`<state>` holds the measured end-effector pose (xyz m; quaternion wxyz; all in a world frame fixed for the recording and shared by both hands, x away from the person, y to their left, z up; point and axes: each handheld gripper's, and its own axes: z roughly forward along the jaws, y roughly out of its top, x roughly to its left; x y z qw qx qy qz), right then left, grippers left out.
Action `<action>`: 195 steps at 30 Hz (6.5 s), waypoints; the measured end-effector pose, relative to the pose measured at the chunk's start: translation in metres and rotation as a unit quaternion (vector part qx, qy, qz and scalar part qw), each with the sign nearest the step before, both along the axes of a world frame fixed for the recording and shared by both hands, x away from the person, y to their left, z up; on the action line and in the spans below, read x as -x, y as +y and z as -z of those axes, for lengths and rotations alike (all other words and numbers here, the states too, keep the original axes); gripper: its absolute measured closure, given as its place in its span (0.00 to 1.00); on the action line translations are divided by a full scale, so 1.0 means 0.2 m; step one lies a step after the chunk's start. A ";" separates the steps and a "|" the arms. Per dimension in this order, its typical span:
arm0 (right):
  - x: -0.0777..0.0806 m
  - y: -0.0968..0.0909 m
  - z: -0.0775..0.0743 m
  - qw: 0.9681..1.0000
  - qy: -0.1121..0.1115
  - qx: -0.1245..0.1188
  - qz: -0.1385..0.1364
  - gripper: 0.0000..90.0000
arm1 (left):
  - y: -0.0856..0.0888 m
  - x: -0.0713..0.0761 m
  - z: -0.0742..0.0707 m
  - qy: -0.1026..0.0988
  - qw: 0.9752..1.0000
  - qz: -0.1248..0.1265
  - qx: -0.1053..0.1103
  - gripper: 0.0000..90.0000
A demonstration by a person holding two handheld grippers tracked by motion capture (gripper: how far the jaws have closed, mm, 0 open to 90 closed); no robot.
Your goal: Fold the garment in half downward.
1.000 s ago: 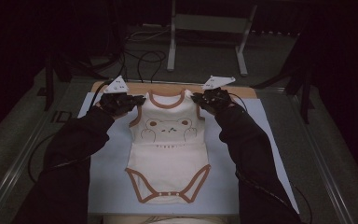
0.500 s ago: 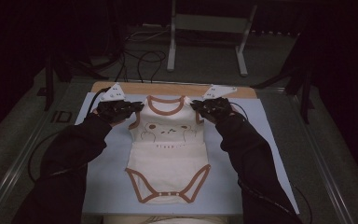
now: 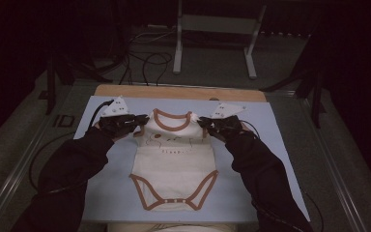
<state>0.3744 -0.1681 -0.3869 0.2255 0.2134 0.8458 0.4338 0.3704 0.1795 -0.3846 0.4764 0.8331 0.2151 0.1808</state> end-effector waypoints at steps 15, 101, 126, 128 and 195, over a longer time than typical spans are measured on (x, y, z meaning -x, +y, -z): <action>0.17 -0.01 0.03 1.000 -0.002 -0.003 -0.019 0.91 | 0.01 0.16 0.04 -0.002 1.000 0.019 0.002 0.97; 0.41 0.05 0.50 0.982 0.174 0.020 -0.075 0.71 | -0.10 0.43 0.58 0.210 0.975 0.062 -0.040 0.68; 0.39 0.05 0.56 0.974 0.208 0.046 -0.073 0.98 | -0.10 0.41 0.61 0.209 0.976 0.041 -0.048 0.99; 0.40 0.05 0.53 0.977 0.195 0.043 -0.072 0.98 | -0.10 0.41 0.60 0.204 0.977 0.041 -0.044 0.99; 0.83 -0.01 0.52 0.964 0.220 -0.001 -0.149 0.86 | -0.03 0.81 0.61 0.152 0.970 0.176 -0.074 0.87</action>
